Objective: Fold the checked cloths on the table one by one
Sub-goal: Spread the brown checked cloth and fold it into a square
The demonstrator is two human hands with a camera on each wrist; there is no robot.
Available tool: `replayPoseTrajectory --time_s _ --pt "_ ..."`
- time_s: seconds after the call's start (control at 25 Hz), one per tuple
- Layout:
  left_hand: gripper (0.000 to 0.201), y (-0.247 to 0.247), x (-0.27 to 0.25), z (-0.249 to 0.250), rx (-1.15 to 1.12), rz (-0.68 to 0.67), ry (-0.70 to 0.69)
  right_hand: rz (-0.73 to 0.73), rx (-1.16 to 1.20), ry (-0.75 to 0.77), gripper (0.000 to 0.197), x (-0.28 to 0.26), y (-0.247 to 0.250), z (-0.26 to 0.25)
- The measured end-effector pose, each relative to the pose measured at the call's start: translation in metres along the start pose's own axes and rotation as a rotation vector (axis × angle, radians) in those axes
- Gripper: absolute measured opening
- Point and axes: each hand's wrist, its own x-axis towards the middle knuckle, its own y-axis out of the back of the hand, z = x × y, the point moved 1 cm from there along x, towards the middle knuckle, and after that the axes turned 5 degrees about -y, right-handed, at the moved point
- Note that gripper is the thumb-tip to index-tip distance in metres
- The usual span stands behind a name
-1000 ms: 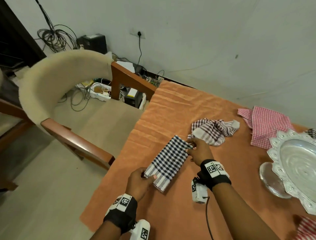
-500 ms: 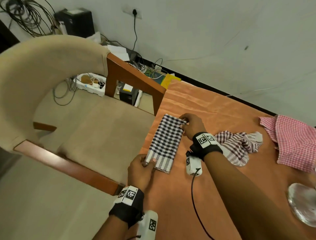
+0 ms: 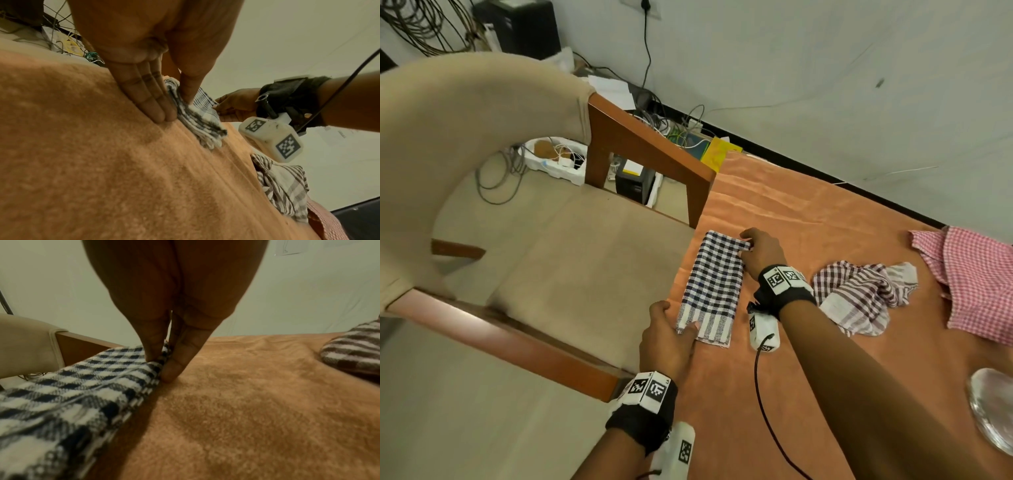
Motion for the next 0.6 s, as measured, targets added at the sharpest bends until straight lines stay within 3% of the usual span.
replayPoseTrajectory --time_s 0.12,0.2,0.4,0.6 --pt "0.064 0.007 -0.017 0.015 0.077 0.000 -0.020 0.007 0.147 -0.001 0.052 -0.018 0.005 0.003" --pt "0.058 0.008 -0.030 0.023 0.108 -0.003 -0.064 0.049 0.256 0.004 0.048 -0.039 0.008 0.012" --pt "0.012 -0.019 -0.054 0.039 0.289 -0.110 -0.415 0.137 0.402 0.002 0.023 -0.105 0.001 0.066" --pt "0.017 -0.083 -0.053 0.069 0.494 -0.288 -0.657 0.333 0.388 -0.195 0.023 -0.138 0.024 0.149"
